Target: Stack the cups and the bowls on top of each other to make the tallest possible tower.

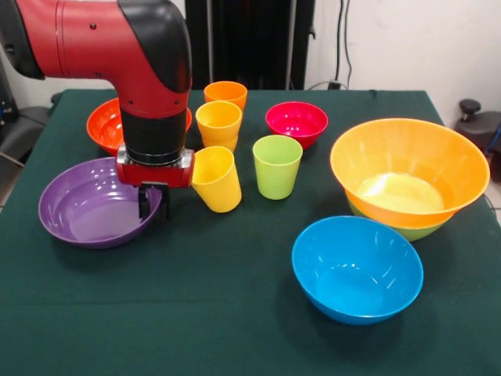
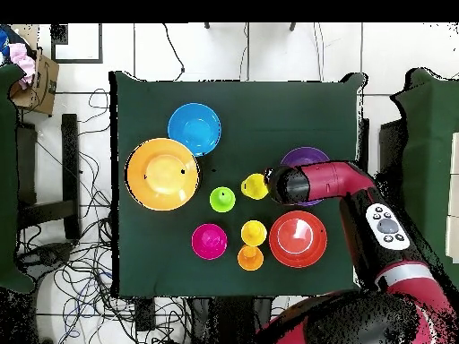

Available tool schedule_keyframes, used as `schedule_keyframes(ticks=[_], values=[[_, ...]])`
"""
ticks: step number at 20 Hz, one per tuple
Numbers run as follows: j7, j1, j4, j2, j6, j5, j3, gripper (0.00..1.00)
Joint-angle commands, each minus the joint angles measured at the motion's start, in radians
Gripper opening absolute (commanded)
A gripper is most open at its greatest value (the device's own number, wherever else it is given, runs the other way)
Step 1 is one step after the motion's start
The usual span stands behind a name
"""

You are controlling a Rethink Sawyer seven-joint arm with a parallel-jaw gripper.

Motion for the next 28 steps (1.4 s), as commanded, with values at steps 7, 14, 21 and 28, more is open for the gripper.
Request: schedule_keyframes(ticks=[7,14,21,28], values=[[-0.148,-0.062,0.128,-0.097,-0.069,0.012,0.085,0.0],[-0.153,-0.099,0.274,-0.33,0.057,0.155,0.146,0.0],[-0.131,-0.125,0.372,-0.432,0.079,0.247,0.182,0.0],[-0.039,-0.076,0.458,-0.536,0.104,0.346,0.174,0.0]])
